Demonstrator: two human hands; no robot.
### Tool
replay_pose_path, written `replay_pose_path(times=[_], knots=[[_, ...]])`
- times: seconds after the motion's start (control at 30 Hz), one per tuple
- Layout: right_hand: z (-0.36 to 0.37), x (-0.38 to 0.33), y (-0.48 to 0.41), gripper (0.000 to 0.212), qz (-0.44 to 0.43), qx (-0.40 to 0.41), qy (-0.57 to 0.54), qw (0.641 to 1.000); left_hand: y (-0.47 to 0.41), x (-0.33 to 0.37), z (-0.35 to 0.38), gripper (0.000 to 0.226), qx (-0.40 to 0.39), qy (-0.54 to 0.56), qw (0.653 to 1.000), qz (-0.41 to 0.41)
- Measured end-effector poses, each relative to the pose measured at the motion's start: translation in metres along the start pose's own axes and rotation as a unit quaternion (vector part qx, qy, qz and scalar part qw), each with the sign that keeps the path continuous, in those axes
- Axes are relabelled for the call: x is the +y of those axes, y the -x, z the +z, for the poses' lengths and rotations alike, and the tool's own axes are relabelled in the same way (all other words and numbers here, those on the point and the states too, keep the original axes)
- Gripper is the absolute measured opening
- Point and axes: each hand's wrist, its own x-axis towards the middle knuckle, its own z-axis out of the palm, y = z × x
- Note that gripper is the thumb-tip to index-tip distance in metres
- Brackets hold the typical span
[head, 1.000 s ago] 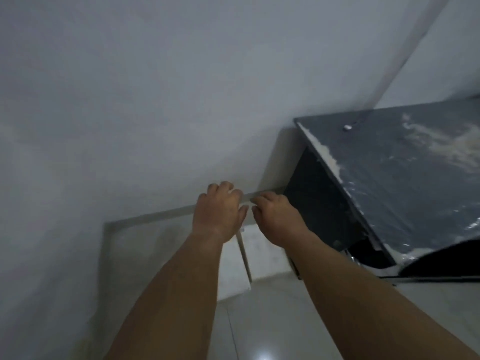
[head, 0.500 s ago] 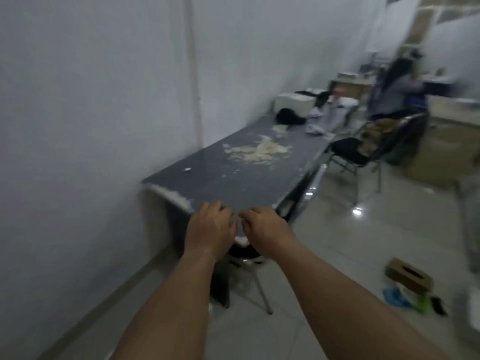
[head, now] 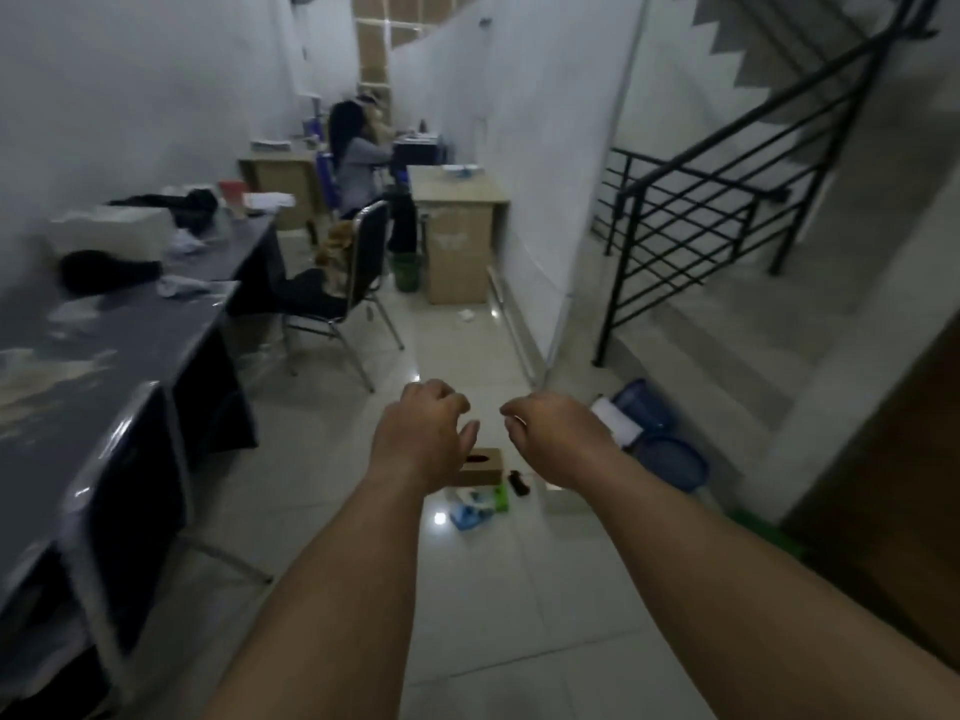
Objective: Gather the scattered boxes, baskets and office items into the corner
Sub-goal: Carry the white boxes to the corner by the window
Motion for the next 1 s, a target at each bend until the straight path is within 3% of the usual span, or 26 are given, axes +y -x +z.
replay_pose_path(times=[0.23, 0.43, 0.67, 0.83, 1.0], knots=[[0.017, 0.136, -0.047, 0.036, 0.104, -0.025, -0.019, 0.994, -0.119, 0.047, 0.097, 0.04, -0.068, -0.002, 0.997, 0.047], [0.041, 0.213, -0.125, 0.039, 0.191, -0.089, -0.056, 0.976, -0.222, 0.049, 0.186, 0.041, -0.154, 0.009, 0.984, 0.086], [0.06, 0.294, -0.218, 0.037, 0.247, -0.147, -0.069, 0.955, -0.337, 0.058, 0.26, 0.038, -0.199, 0.015, 0.973, 0.112], [0.087, 0.379, -0.289, 0.04, 0.245, -0.169, -0.09, 0.95, -0.411, 0.081, 0.337, 0.04, -0.218, 0.032, 0.972, 0.081], [0.142, 0.48, -0.367, 0.04, 0.204, -0.203, -0.082, 0.954, -0.467, 0.102, 0.435, 0.043, -0.241, 0.056, 0.969, -0.01]])
